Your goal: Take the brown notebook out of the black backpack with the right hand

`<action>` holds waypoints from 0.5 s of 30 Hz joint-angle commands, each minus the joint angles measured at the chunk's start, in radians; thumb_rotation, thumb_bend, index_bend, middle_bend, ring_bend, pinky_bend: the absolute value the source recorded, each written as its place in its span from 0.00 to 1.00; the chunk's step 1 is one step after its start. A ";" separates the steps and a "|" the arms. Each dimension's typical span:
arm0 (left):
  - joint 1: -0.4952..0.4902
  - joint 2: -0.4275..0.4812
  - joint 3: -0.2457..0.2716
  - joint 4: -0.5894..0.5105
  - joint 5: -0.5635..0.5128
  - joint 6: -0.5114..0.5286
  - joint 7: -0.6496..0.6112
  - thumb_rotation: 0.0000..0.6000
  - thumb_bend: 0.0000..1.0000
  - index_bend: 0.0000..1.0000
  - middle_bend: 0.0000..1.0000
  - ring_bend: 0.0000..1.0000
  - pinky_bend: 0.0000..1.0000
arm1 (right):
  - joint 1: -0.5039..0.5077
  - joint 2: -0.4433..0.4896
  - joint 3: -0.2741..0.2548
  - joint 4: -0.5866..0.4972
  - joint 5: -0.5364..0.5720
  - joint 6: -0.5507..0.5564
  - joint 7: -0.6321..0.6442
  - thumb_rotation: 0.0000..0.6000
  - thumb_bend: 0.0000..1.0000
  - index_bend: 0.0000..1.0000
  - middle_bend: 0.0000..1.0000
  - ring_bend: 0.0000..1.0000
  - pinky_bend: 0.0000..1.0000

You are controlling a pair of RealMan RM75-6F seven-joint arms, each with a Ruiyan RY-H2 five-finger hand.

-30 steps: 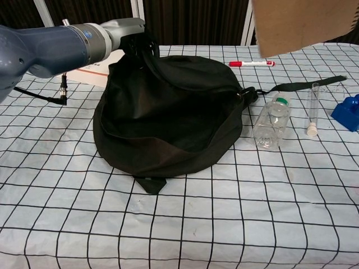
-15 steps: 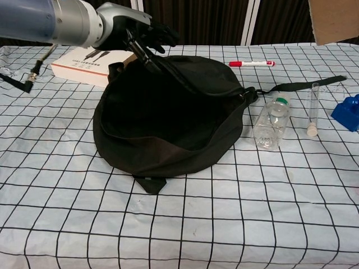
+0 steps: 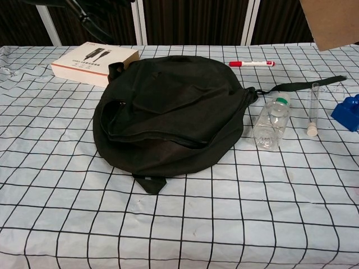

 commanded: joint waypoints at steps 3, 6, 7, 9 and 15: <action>0.047 0.019 0.042 0.004 0.078 0.055 -0.009 1.00 0.00 0.10 0.01 0.00 0.00 | 0.062 -0.071 -0.015 0.017 -0.007 -0.062 -0.054 1.00 0.52 0.78 0.64 0.65 0.52; 0.052 0.022 0.045 0.004 0.095 0.057 -0.034 1.00 0.00 0.10 0.01 0.00 0.00 | 0.107 -0.138 -0.025 0.009 -0.032 -0.076 -0.130 1.00 0.52 0.78 0.64 0.65 0.52; 0.052 0.022 0.047 0.005 0.098 0.058 -0.037 1.00 0.00 0.10 0.01 0.00 0.00 | 0.111 -0.146 -0.024 0.008 -0.030 -0.078 -0.140 1.00 0.52 0.78 0.64 0.65 0.52; 0.053 0.021 0.051 0.007 0.108 0.061 -0.046 1.00 0.00 0.10 0.02 0.00 0.00 | 0.128 -0.174 -0.025 0.003 -0.027 -0.092 -0.171 1.00 0.52 0.78 0.64 0.65 0.52; 0.052 0.020 0.066 0.018 0.117 0.052 -0.077 1.00 0.00 0.10 0.02 0.00 0.00 | 0.163 -0.237 -0.048 0.010 -0.002 -0.165 -0.277 1.00 0.53 0.78 0.64 0.65 0.52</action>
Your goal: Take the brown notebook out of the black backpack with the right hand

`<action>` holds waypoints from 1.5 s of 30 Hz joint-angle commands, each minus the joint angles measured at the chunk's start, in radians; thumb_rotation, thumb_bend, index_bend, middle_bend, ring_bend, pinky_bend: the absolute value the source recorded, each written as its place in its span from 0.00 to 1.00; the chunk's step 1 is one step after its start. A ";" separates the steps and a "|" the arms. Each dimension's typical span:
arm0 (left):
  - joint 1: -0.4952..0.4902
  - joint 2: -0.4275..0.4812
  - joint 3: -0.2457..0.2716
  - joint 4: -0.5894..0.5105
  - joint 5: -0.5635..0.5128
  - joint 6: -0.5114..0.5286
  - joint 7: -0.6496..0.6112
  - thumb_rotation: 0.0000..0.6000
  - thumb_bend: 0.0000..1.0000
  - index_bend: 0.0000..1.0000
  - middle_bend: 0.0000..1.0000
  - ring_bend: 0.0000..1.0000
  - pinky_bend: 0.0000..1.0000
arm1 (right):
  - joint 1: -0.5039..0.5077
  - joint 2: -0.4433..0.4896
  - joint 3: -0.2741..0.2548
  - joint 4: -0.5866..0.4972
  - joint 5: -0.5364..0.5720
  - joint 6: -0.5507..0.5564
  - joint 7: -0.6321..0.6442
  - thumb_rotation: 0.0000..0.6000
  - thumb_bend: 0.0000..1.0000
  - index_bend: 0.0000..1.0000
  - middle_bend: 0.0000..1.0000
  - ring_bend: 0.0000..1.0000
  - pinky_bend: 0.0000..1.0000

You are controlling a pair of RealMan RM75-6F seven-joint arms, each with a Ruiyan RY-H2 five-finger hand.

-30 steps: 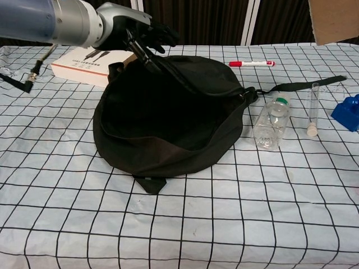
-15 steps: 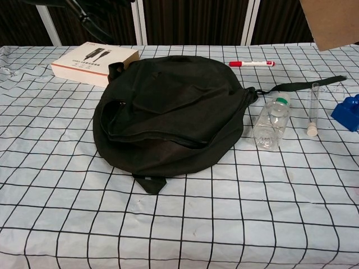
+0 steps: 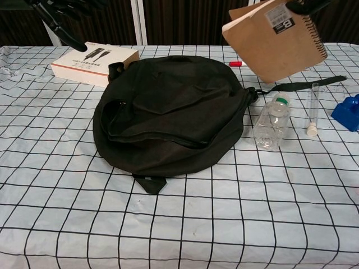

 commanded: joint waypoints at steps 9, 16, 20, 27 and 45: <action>0.009 0.018 0.008 0.013 0.034 0.009 -0.049 1.00 0.00 0.10 0.02 0.00 0.00 | -0.029 -0.003 -0.061 -0.224 0.043 -0.033 -0.194 1.00 0.38 0.58 0.54 0.63 0.49; 0.006 0.018 0.025 0.018 0.048 0.017 -0.051 1.00 0.00 0.10 0.02 0.00 0.00 | -0.074 0.087 -0.101 -0.503 0.103 -0.064 -0.306 0.96 0.20 0.08 0.16 0.43 0.40; 0.006 0.021 0.034 0.012 0.051 0.028 -0.046 1.00 0.00 0.10 0.02 0.00 0.00 | -0.093 0.142 -0.107 -0.609 0.101 -0.057 -0.303 0.89 0.16 0.00 0.03 0.33 0.36; 0.047 0.068 0.038 -0.046 0.097 0.109 -0.041 1.00 0.00 0.10 0.02 0.00 0.00 | -0.178 0.297 -0.036 -0.558 0.218 0.030 -0.215 0.88 0.16 0.00 0.01 0.28 0.31; 0.480 0.130 0.318 -0.195 0.500 0.792 0.326 1.00 0.00 0.12 0.02 0.00 0.00 | -0.607 0.359 -0.217 -0.168 0.048 0.422 0.170 0.89 0.16 0.00 0.01 0.20 0.23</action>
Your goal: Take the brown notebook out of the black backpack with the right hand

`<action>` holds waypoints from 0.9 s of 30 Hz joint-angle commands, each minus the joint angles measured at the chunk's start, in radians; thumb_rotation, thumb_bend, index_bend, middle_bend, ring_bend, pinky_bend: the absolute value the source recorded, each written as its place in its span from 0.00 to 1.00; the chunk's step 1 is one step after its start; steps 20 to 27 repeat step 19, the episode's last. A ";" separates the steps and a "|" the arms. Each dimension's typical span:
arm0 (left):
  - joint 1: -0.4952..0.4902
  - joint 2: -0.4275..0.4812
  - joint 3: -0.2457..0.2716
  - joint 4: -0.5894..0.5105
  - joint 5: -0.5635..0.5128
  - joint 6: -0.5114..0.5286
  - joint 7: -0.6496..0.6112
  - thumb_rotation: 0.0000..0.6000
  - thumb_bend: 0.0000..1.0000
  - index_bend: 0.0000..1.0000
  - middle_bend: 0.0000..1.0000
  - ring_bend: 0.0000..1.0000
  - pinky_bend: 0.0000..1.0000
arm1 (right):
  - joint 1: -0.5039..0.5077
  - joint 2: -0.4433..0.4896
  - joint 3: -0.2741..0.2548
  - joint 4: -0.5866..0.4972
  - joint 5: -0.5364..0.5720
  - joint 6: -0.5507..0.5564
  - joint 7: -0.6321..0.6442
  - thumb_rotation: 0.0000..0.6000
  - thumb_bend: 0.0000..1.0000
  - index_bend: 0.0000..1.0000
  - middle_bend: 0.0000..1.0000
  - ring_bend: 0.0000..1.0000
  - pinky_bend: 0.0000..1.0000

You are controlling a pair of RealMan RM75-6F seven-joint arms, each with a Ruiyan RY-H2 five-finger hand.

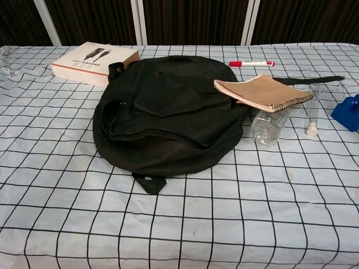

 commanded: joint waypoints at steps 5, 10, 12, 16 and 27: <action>0.307 -0.073 0.195 0.083 0.293 0.376 0.049 1.00 0.00 0.12 0.02 0.00 0.00 | -0.202 -0.053 -0.156 -0.004 -0.134 0.166 0.018 0.95 0.16 0.00 0.01 0.20 0.22; 0.409 -0.111 0.239 0.143 0.294 0.440 0.006 1.00 0.00 0.12 0.02 0.00 0.00 | -0.240 -0.080 -0.197 -0.048 -0.200 0.191 -0.038 0.97 0.16 0.00 0.01 0.19 0.20; 0.443 -0.123 0.245 0.165 0.283 0.457 -0.025 1.00 0.00 0.12 0.02 0.00 0.00 | -0.254 -0.097 -0.205 -0.058 -0.228 0.207 -0.059 0.96 0.16 0.00 0.01 0.19 0.19; 0.455 -0.122 0.227 0.181 0.320 0.487 -0.043 1.00 0.00 0.12 0.02 0.00 0.00 | -0.259 -0.106 -0.200 -0.063 -0.244 0.200 -0.072 0.97 0.16 0.00 0.01 0.19 0.19; 0.463 -0.124 0.219 0.196 0.336 0.492 -0.068 1.00 0.00 0.12 0.02 0.00 0.00 | -0.262 -0.102 -0.201 -0.074 -0.249 0.183 -0.075 0.97 0.16 0.00 0.01 0.18 0.19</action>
